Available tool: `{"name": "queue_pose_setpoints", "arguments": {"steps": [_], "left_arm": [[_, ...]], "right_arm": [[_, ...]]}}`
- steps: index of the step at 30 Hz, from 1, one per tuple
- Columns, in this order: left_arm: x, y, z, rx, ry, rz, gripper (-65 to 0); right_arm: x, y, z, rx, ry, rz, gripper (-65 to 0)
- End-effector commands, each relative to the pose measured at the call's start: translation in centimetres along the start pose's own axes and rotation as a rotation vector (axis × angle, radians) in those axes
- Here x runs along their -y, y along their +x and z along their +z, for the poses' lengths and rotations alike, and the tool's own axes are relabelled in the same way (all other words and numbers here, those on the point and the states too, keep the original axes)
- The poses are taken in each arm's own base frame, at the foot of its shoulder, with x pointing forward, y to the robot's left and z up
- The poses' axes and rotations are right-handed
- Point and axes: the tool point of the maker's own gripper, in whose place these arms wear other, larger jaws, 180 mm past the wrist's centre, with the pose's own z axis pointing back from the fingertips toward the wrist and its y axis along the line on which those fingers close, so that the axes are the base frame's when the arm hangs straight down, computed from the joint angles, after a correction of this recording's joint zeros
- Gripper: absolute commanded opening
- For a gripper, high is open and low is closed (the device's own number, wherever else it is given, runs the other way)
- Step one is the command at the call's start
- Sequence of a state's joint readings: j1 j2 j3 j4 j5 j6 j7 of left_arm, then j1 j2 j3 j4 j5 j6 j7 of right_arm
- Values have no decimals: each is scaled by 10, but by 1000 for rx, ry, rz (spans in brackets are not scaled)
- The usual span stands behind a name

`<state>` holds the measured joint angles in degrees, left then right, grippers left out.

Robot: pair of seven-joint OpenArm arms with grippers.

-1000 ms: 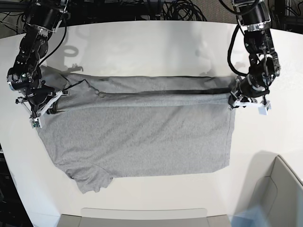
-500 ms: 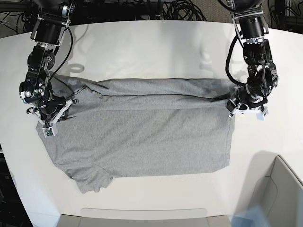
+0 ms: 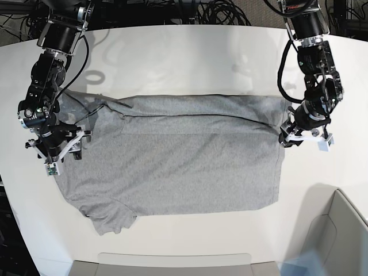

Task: Fold the T-shirt properly
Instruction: 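Pull the lifted edge toward the robot with both grippers, then drag the whole shirt toward the robot base, then open both grippers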

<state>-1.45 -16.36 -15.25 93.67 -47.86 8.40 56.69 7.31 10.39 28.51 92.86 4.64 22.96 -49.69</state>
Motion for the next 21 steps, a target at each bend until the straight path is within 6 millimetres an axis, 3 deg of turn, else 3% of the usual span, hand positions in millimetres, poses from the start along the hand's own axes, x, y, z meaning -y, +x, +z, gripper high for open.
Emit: {"name": "queue_pose_setpoints", "arguments": {"steps": [1,4,11,16,21], "left_arm": [[9,14,11,52,-26,-31,-440],[-8,4,28,57,4,-29,-440],[-43,-20,51,29,84,-26,-437],[-56,-34,51,-11,114,-21,-399],[-73,-51,42,-69,149,6,-395]], "right_arm": [[14,14,10,52,-42,0,-338],[30,-4,27,41,-95,-22,-338],[41,-79,46,-106,-129,-65,-338],[46,-112,50,-168,-123,-128,-338],[47,-133,47,-211,-114,-172,-338]]}}
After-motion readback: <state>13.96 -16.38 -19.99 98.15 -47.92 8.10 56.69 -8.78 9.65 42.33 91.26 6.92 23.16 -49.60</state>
